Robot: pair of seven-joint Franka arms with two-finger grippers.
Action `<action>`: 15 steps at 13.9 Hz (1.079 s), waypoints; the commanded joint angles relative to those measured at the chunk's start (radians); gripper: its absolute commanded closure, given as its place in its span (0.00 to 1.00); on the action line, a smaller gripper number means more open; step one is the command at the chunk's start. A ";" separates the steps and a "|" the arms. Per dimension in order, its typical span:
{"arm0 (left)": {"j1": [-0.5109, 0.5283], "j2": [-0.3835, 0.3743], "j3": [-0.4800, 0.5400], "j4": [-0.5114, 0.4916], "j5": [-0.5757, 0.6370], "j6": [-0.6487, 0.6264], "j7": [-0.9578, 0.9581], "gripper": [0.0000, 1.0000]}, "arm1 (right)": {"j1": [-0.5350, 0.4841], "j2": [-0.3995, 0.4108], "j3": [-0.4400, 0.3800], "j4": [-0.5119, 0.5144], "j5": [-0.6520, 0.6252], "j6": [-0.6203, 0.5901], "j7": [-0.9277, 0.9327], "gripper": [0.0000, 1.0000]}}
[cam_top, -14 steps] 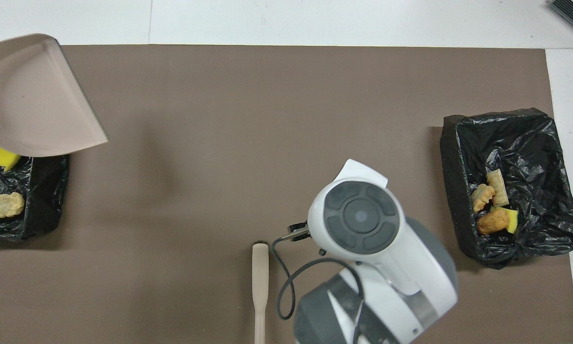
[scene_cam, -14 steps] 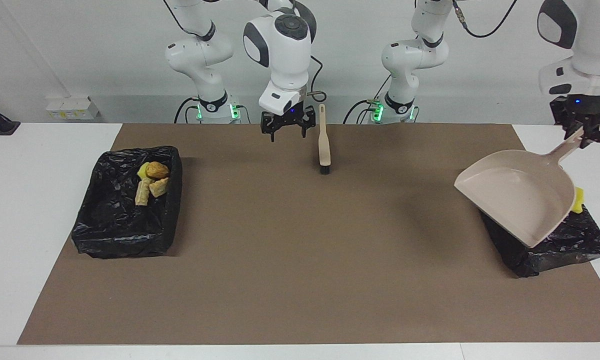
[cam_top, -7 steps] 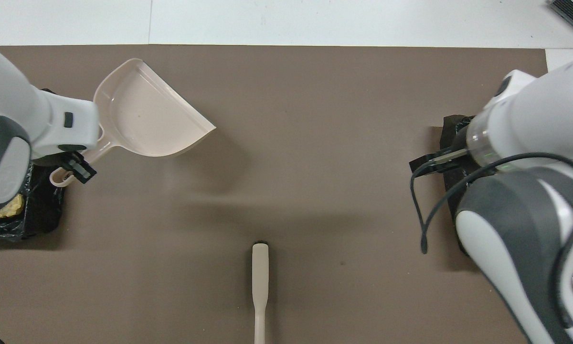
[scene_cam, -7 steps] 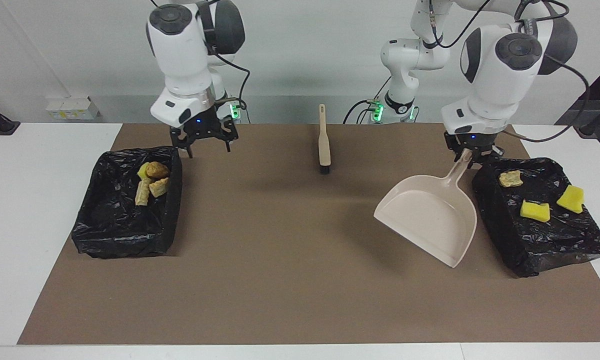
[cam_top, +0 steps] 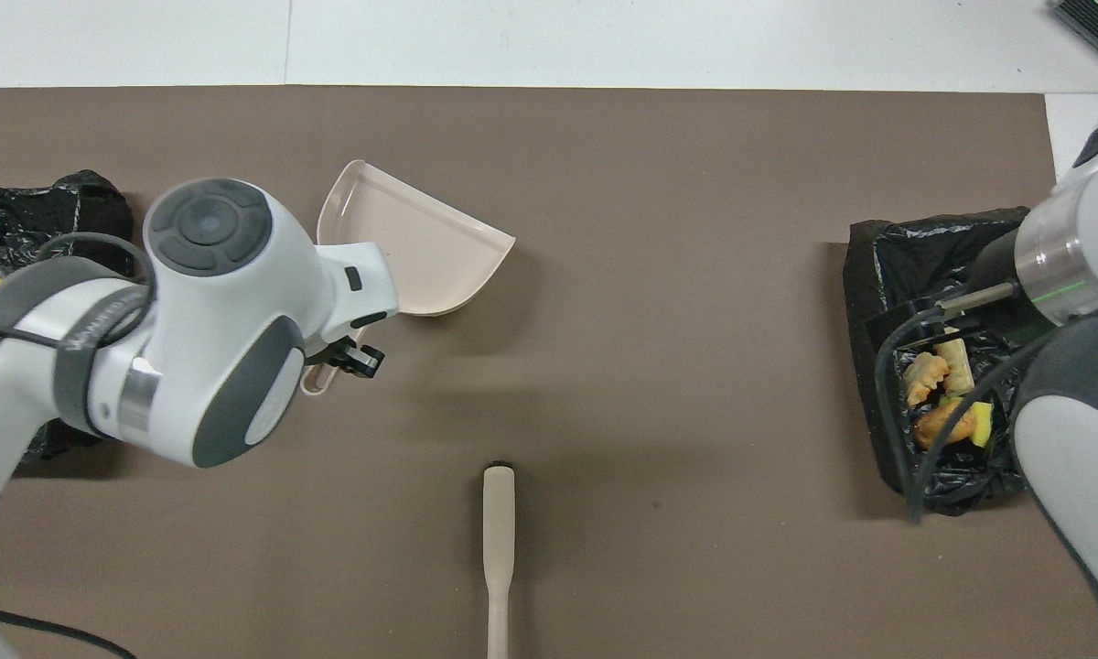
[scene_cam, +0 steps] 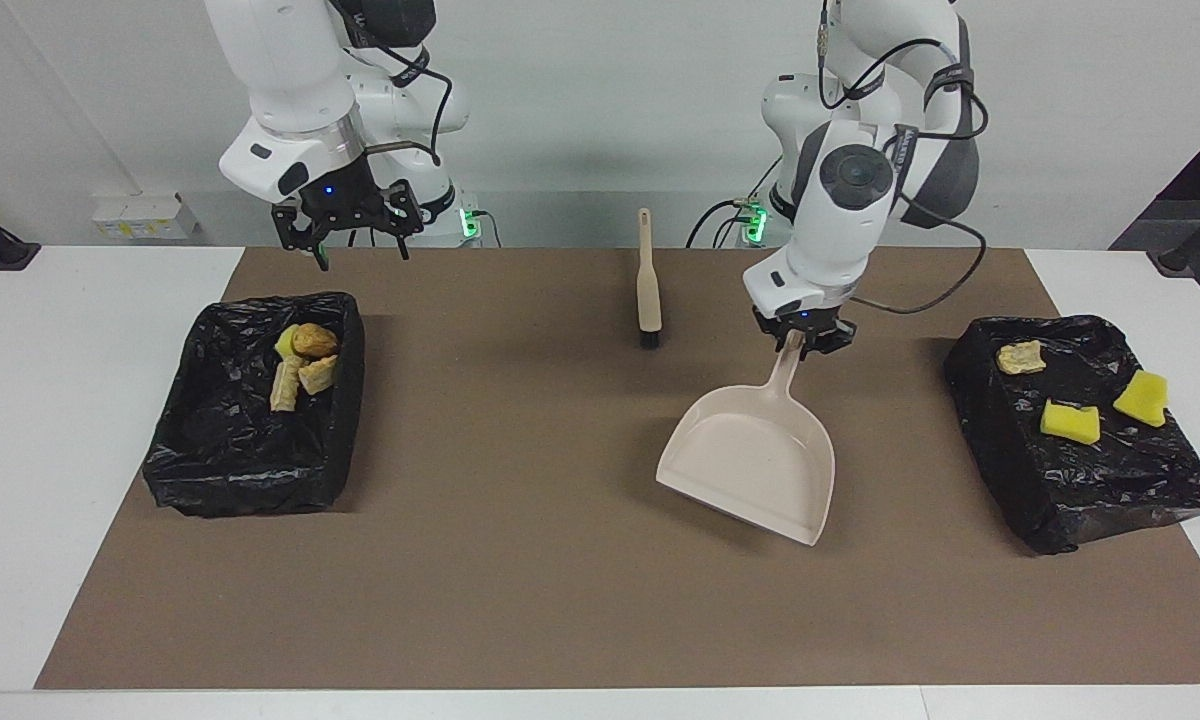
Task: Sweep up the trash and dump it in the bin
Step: 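Bring the empty dustpan back to mid-table with the left gripper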
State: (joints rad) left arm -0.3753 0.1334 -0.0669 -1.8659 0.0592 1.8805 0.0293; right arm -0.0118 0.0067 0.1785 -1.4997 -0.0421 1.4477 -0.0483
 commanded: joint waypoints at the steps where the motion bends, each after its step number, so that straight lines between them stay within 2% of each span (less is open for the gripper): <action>1: -0.053 -0.017 0.021 -0.080 -0.028 0.083 -0.100 1.00 | -0.025 -0.062 -0.022 0.010 0.013 -0.058 -0.007 0.00; 4: -0.079 -0.009 0.019 -0.134 -0.033 0.181 -0.198 1.00 | -0.025 -0.067 -0.031 0.013 0.031 -0.075 0.021 0.00; 7: -0.117 0.009 0.019 -0.134 -0.042 0.189 -0.325 1.00 | -0.025 -0.074 -0.031 0.013 0.028 -0.075 0.073 0.00; 10: -0.169 0.020 0.019 -0.128 -0.145 0.236 -0.393 1.00 | -0.027 -0.079 -0.037 0.013 0.028 -0.079 0.079 0.00; 12: -0.206 0.047 0.019 -0.115 -0.148 0.247 -0.475 1.00 | -0.028 -0.079 -0.040 0.013 0.031 -0.082 0.081 0.00; 15: -0.228 0.071 0.021 -0.098 -0.148 0.240 -0.483 1.00 | -0.028 -0.093 -0.060 0.013 0.045 -0.076 0.100 0.00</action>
State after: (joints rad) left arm -0.5848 0.1902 -0.0664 -1.9784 -0.0730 2.1104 -0.4427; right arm -0.0224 -0.0692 0.1204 -1.4875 -0.0245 1.3802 0.0279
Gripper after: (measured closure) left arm 0.674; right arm 0.000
